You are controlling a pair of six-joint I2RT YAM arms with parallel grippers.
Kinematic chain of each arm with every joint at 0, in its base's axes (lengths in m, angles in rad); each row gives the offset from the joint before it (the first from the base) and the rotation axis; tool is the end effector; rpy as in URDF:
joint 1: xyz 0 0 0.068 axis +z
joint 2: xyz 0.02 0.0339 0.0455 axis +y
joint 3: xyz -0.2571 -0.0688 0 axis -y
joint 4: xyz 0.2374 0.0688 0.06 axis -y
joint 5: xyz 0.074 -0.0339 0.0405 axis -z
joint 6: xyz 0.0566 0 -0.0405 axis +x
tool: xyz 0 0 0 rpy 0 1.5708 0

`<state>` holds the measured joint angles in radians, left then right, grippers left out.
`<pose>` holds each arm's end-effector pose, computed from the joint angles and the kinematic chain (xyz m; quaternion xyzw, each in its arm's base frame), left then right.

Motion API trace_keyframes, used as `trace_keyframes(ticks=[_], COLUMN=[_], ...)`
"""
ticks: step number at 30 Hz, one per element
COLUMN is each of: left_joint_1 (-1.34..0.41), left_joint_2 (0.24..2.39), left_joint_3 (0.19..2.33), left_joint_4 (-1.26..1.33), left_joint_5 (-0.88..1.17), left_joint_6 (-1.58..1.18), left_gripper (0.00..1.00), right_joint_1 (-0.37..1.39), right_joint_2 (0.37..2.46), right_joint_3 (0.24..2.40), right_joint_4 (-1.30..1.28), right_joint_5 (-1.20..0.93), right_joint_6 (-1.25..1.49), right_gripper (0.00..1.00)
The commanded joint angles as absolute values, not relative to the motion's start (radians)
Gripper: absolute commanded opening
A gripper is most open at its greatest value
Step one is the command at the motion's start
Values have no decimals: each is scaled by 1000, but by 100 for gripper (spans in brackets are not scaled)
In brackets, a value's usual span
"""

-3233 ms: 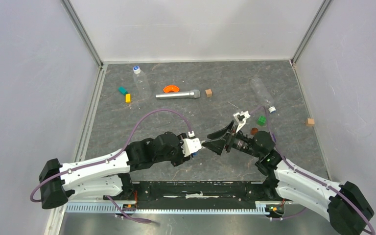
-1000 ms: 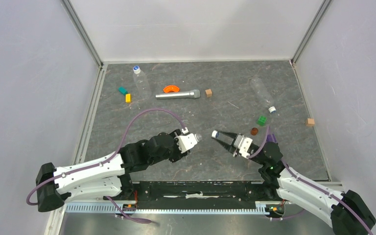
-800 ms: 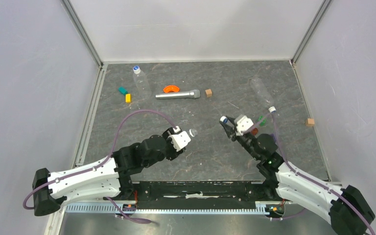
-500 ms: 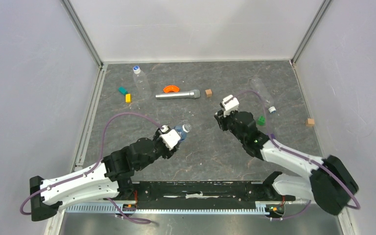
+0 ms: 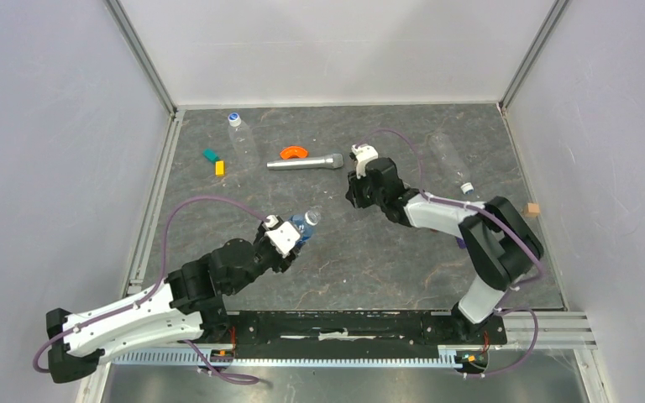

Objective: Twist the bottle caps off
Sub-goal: Place the bottle cap at the center of the board.

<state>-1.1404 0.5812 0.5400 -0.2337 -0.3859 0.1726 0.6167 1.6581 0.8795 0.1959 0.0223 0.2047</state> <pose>0.0888 -0.1424 0.2705 0.3859 0.6905 -0.1402 0.5955 0.2965 0.2087 0.1738 -0.1749 0.8628 0.1803 0.4387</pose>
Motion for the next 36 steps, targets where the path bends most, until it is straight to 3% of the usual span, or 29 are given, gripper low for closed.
trace_keyframes(ticks=[1,9,18,23,27,30,36], left_joint_1=[-1139,-1139,-1139,-1140,-1138,-1140,-1138], left_joint_2=[544,516,515,514,512,511,527], left_joint_3=[555,546,547,546,548,545,535], left_joint_4=[-232,-245,-258,-258,-259,-261,-239], left_joint_5=[-415,-417,-425,-432,-435,-436,-425], left_joint_6=[123,102,80,77,75,71,63], left_gripper=[6,6,6,7,8,8,9], right_joint_1=[586,582,583,570,543,529,498], right_joint_2=[1760,1898,2019,2055,2033,1969,1798], right_joint_3=[991,1102,1216,1241,1201,1127,974], right_joint_4=[150,131,99,131,187,266,402], right_joint_5=[-26,-15,36,-90,-158,-216,-371], right_joint_6=[270,303,335,354,401,416,437], right_gripper=[32,33,44,47,49,60,65])
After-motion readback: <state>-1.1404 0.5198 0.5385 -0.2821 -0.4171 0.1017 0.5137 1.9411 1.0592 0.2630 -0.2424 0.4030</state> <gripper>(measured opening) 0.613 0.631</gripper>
